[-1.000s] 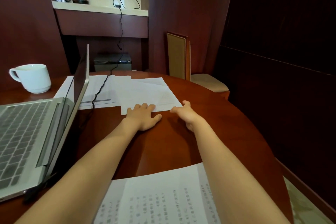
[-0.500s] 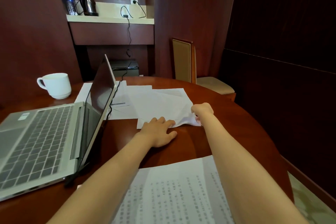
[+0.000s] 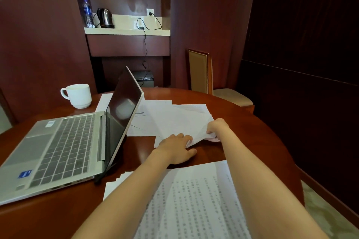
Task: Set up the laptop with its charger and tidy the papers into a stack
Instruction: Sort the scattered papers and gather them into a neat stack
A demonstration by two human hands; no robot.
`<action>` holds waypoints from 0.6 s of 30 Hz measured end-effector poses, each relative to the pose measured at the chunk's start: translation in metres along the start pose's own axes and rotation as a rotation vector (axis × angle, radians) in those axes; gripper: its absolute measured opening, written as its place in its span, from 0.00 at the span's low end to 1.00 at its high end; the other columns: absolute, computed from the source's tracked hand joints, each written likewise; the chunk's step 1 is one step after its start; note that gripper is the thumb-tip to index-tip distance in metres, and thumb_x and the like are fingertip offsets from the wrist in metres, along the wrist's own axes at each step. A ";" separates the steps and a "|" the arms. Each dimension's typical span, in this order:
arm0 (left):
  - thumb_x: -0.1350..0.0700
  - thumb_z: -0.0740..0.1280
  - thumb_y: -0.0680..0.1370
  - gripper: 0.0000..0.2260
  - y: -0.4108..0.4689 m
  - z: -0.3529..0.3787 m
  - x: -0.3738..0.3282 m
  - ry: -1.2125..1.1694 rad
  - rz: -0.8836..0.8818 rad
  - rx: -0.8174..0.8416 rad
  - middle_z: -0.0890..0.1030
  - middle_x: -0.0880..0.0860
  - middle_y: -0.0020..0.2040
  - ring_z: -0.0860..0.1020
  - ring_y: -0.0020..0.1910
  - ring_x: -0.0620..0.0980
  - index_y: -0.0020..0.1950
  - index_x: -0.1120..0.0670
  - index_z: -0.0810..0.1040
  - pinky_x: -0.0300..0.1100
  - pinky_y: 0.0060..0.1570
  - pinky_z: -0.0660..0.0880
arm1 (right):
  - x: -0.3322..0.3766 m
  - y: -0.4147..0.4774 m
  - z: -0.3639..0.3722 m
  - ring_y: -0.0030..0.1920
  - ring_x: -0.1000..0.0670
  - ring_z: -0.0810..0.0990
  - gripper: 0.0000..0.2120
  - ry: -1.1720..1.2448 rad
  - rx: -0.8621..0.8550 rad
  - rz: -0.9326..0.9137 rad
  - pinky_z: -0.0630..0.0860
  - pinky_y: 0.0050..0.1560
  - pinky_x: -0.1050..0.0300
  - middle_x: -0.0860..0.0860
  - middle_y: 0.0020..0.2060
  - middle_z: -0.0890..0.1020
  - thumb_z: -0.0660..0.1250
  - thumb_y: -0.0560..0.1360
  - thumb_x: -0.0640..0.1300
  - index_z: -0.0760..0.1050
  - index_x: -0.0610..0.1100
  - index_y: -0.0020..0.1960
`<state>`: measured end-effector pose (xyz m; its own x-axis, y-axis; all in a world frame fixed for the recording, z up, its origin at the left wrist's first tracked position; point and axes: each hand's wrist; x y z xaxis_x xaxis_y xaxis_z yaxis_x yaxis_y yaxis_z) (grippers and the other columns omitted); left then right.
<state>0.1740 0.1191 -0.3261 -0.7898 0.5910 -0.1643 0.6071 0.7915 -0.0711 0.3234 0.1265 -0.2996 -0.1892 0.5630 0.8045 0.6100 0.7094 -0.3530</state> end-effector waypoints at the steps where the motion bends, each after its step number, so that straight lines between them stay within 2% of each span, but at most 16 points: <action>1: 0.42 0.56 0.79 0.23 -0.002 -0.002 -0.001 0.006 -0.003 -0.005 0.69 0.52 0.67 0.69 0.65 0.54 0.72 0.48 0.62 0.49 0.62 0.68 | -0.002 -0.004 -0.002 0.50 0.45 0.79 0.08 0.030 0.005 -0.026 0.80 0.47 0.58 0.41 0.48 0.74 0.63 0.76 0.32 0.67 0.39 0.52; 2: 0.42 0.56 0.79 0.22 -0.004 -0.005 -0.003 0.016 -0.006 -0.004 0.70 0.52 0.67 0.69 0.64 0.55 0.72 0.48 0.61 0.49 0.62 0.68 | -0.004 -0.005 -0.003 0.54 0.44 0.79 0.09 0.060 -0.012 -0.064 0.79 0.52 0.57 0.41 0.52 0.73 0.62 0.76 0.32 0.68 0.40 0.55; 3: 0.42 0.56 0.79 0.23 -0.005 -0.008 -0.004 0.025 -0.008 0.001 0.70 0.53 0.68 0.69 0.65 0.55 0.73 0.47 0.60 0.49 0.62 0.68 | -0.007 -0.007 -0.006 0.55 0.46 0.77 0.11 0.099 -0.034 -0.080 0.78 0.53 0.59 0.41 0.54 0.73 0.62 0.77 0.33 0.69 0.39 0.59; 4: 0.42 0.56 0.79 0.24 -0.006 -0.012 -0.006 0.036 -0.006 0.012 0.69 0.53 0.69 0.69 0.65 0.55 0.73 0.47 0.58 0.50 0.62 0.67 | -0.007 -0.013 -0.011 0.52 0.49 0.77 0.13 0.181 -0.038 -0.059 0.78 0.47 0.64 0.43 0.53 0.73 0.61 0.79 0.36 0.68 0.38 0.62; 5: 0.41 0.56 0.79 0.25 -0.006 -0.015 -0.008 0.053 0.000 0.024 0.68 0.53 0.70 0.69 0.66 0.55 0.74 0.46 0.56 0.51 0.63 0.66 | -0.010 -0.016 -0.014 0.46 0.52 0.75 0.14 0.222 -0.026 -0.077 0.75 0.36 0.68 0.45 0.50 0.72 0.60 0.79 0.38 0.68 0.38 0.64; 6: 0.41 0.57 0.79 0.27 -0.007 -0.018 -0.010 0.078 0.006 0.029 0.67 0.53 0.70 0.68 0.67 0.56 0.75 0.46 0.55 0.52 0.64 0.64 | -0.011 -0.017 -0.018 0.41 0.53 0.74 0.15 0.243 0.005 -0.076 0.72 0.27 0.67 0.46 0.47 0.71 0.60 0.79 0.38 0.68 0.37 0.65; 7: 0.41 0.57 0.78 0.27 -0.007 -0.019 -0.011 0.110 0.012 0.026 0.66 0.53 0.71 0.68 0.67 0.56 0.75 0.47 0.55 0.53 0.65 0.63 | -0.012 -0.017 -0.023 0.39 0.52 0.74 0.16 0.202 0.041 -0.103 0.72 0.22 0.65 0.46 0.47 0.72 0.61 0.78 0.35 0.67 0.37 0.65; 9: 0.45 0.58 0.79 0.24 -0.007 -0.019 -0.010 0.158 0.026 0.002 0.68 0.54 0.69 0.70 0.65 0.56 0.73 0.49 0.57 0.52 0.62 0.65 | -0.014 -0.024 -0.032 0.48 0.47 0.79 0.17 0.147 0.058 -0.072 0.76 0.26 0.63 0.44 0.51 0.72 0.62 0.76 0.32 0.66 0.38 0.63; 11: 0.48 0.56 0.81 0.19 -0.009 -0.021 -0.005 0.113 0.034 0.008 0.71 0.55 0.67 0.71 0.63 0.56 0.71 0.51 0.62 0.48 0.59 0.68 | -0.015 -0.030 -0.043 0.57 0.45 0.78 0.14 0.153 0.035 -0.025 0.76 0.34 0.61 0.45 0.48 0.72 0.63 0.76 0.31 0.66 0.38 0.60; 14: 0.52 0.55 0.82 0.16 -0.014 -0.025 0.003 0.031 0.057 0.007 0.72 0.54 0.67 0.71 0.64 0.55 0.69 0.49 0.69 0.44 0.60 0.68 | -0.021 -0.034 -0.058 0.59 0.46 0.77 0.07 0.167 0.025 0.000 0.75 0.37 0.61 0.47 0.41 0.72 0.62 0.77 0.33 0.66 0.39 0.52; 16: 0.57 0.56 0.82 0.15 -0.017 -0.025 0.007 0.073 0.058 -0.026 0.74 0.54 0.66 0.73 0.62 0.55 0.67 0.49 0.72 0.44 0.58 0.70 | -0.027 -0.033 -0.066 0.59 0.47 0.77 0.07 0.163 0.036 0.009 0.75 0.36 0.63 0.46 0.46 0.74 0.62 0.77 0.32 0.67 0.39 0.53; 18: 0.63 0.55 0.80 0.21 -0.021 -0.027 0.008 0.148 0.039 -0.055 0.72 0.53 0.67 0.73 0.62 0.55 0.70 0.47 0.68 0.42 0.56 0.70 | -0.031 -0.034 -0.071 0.58 0.47 0.78 0.08 0.214 0.055 0.047 0.75 0.31 0.66 0.45 0.52 0.75 0.61 0.77 0.32 0.68 0.39 0.54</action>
<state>0.1524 0.1114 -0.2997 -0.7722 0.6351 -0.0184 0.6353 0.7721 -0.0128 0.3631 0.0554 -0.2786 0.0093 0.4976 0.8673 0.5705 0.7097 -0.4133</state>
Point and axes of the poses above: each hand's wrist, its own y-axis towards the middle knuckle, its own z-axis out of the palm, x = y × z
